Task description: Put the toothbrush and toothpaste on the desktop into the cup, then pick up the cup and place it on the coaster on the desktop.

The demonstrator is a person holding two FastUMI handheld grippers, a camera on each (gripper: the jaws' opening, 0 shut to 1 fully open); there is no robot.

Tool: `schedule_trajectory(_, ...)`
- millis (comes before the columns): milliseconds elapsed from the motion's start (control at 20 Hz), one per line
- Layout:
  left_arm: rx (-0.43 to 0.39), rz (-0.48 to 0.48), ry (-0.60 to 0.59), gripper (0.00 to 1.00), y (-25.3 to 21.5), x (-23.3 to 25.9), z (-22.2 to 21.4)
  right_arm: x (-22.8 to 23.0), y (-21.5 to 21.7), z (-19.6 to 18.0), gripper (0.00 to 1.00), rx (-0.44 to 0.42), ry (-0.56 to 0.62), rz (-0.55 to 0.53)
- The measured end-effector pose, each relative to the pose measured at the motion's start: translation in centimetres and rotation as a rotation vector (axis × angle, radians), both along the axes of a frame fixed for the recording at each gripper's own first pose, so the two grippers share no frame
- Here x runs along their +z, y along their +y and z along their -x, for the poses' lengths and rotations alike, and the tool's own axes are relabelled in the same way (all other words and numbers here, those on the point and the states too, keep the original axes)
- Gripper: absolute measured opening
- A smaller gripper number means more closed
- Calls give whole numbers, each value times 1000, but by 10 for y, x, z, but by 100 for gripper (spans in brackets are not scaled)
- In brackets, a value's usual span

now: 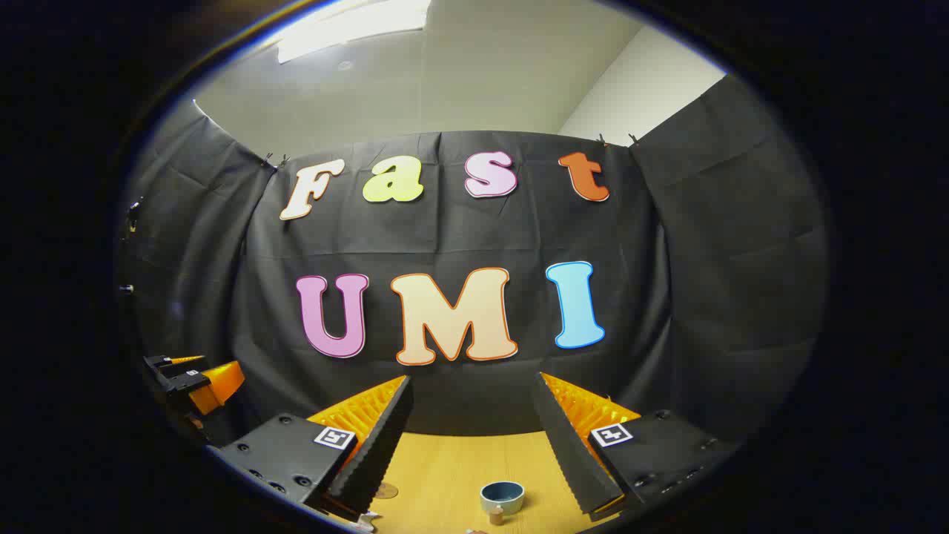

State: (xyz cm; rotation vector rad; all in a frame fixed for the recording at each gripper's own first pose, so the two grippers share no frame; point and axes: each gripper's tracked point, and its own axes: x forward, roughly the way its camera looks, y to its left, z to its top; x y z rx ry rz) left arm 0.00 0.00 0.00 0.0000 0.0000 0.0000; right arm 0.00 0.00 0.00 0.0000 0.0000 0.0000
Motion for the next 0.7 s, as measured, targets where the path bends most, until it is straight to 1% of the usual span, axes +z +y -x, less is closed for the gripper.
schedule_trajectory(50,-5,16,11,94,-2,-3,0,-1,0,1,99,-2,3,1)
schedule_trajectory(200,-14,36,23,94,-5,-7,-3,2,1,4,99,-8,3,6)
schedule_trajectory(250,-23,32,45,99,-6,-8,-4,2,3,6,99,1,10,12)
schedule_trajectory(300,-32,25,56,94,-7,-11,-5,3,5,6,99,12,13,22)
schedule_trajectory(450,-46,17,42,94,-10,2,-10,13,-4,7,99,-3,0,54)
schedule_trajectory(500,-48,14,34,98,-12,5,-12,15,-7,9,99,-12,-1,51)
schedule_trajectory(550,-55,14,29,94,-14,7,-12,17,-9,11,99,-18,-5,44)
schedule_trajectory(600,-63,15,24,94,-19,7,-12,21,-10,12,99,-24,-12,42)
schedule_trajectory(650,-74,18,19,98,-23,10,-12,24,-12,14,99,-32,-22,47)
schedule_trajectory(700,-82,19,16,98,-26,12,-12,26,-14,15,99,-37,-30,54)
